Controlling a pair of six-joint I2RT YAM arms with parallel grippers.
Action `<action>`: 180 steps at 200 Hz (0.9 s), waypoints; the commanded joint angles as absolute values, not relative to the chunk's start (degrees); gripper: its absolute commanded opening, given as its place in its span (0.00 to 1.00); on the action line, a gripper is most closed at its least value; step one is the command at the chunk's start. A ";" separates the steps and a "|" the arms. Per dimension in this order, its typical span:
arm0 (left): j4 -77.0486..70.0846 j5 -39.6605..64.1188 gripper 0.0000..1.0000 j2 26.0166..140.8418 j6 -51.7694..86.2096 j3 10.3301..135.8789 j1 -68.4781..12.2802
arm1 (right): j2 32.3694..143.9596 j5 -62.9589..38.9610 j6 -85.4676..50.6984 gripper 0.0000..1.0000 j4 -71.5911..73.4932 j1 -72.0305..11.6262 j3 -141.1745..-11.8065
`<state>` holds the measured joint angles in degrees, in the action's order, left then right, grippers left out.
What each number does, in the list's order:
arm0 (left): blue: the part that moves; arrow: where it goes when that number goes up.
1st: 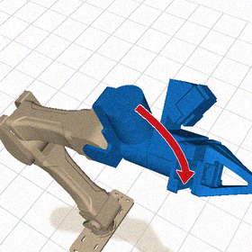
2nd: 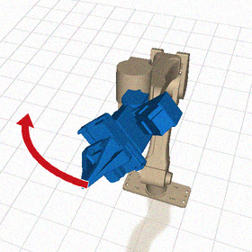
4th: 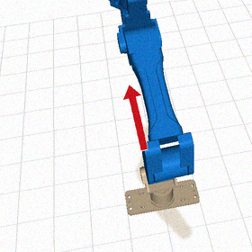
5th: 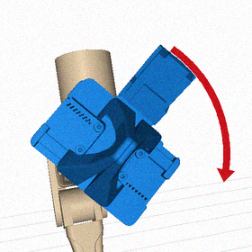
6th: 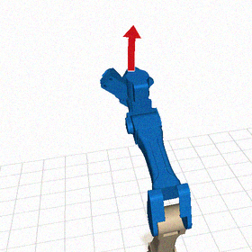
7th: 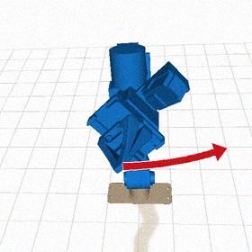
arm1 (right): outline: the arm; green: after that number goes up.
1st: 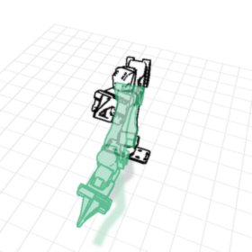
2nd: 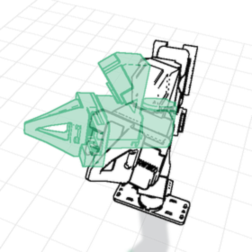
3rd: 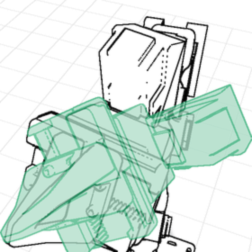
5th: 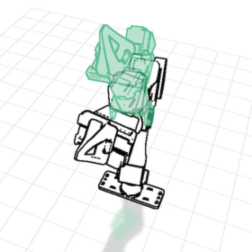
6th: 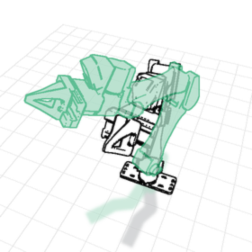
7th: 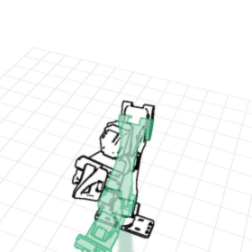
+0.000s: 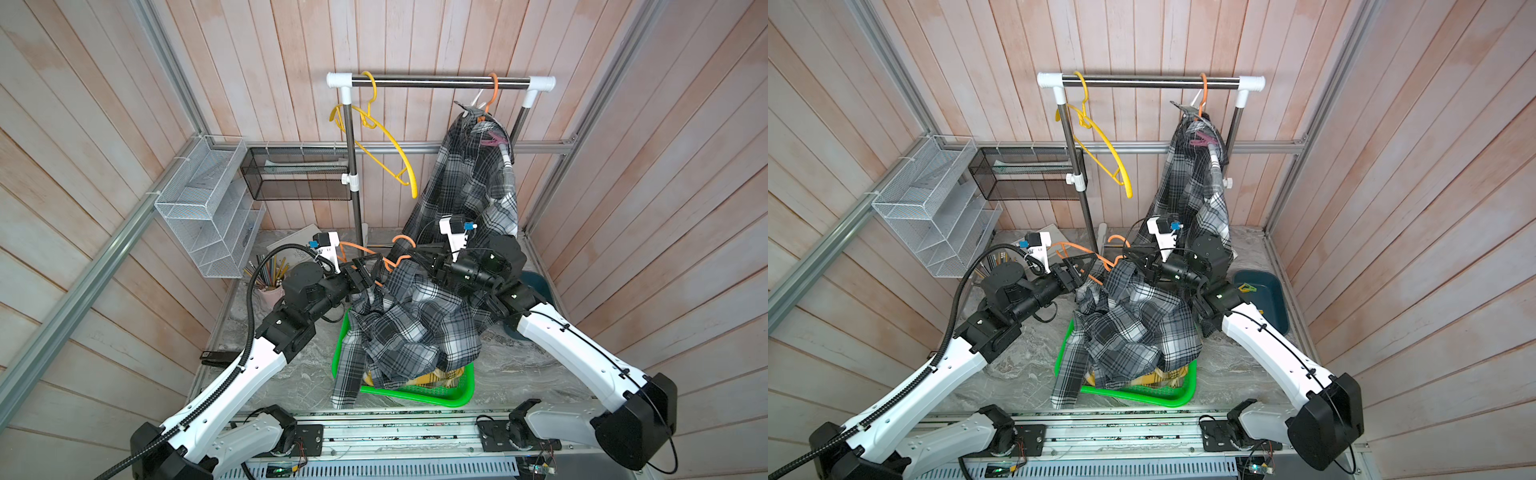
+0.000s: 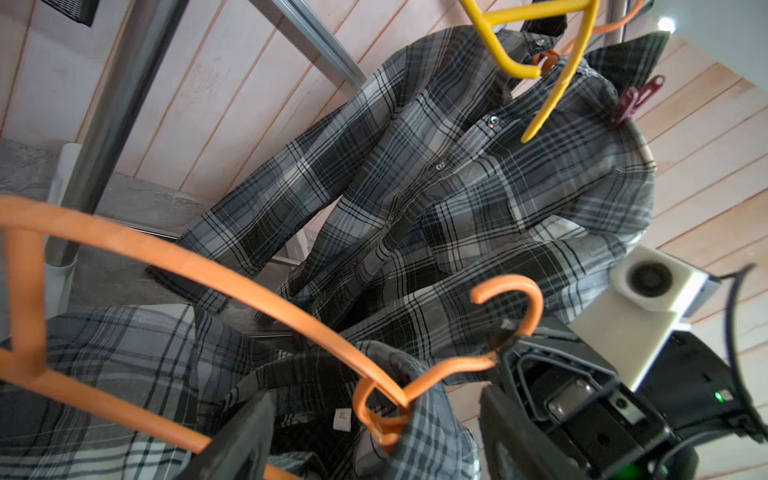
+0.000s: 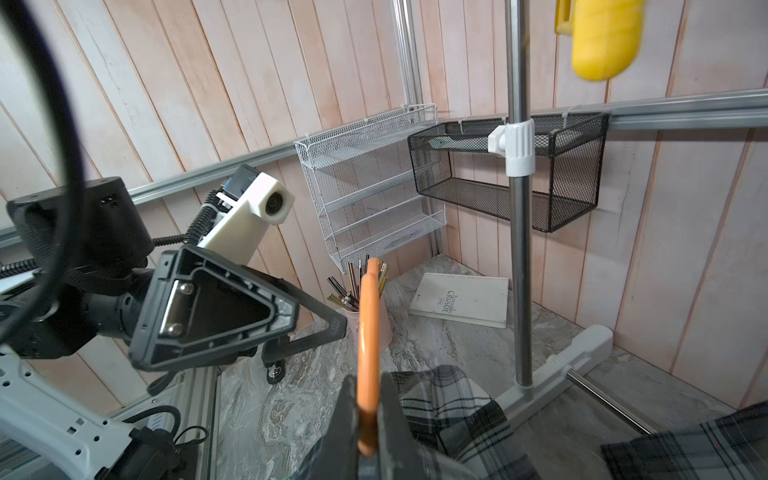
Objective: Remove the clothespins securing long-sleeve shirts to the hanger
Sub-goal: Remove the long-sleeve shirt from the hanger.
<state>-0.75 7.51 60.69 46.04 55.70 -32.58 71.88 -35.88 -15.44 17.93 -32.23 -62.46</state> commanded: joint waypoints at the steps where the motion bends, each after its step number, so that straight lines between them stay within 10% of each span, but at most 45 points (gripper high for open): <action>1: -1.68 4.13 0.79 61.24 48.71 55.55 -32.50 | 69.71 -36.69 -16.86 0.00 24.70 -32.83 -61.65; 104: -10.43 3.50 0.61 64.38 53.00 54.35 -32.47 | 72.28 -43.38 -14.92 0.00 24.96 -37.04 -62.31; 148: -16.31 3.53 0.03 63.72 55.43 52.55 -32.09 | 72.30 -43.98 -15.27 0.00 23.79 -37.53 -61.31; 180: -18.16 2.99 0.00 63.13 55.25 53.05 -31.45 | 71.04 -43.47 -15.60 0.47 23.25 -37.53 -59.01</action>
<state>-15.09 3.62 63.99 56.53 53.58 -31.88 72.40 -42.85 -14.90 22.50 -37.21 -60.62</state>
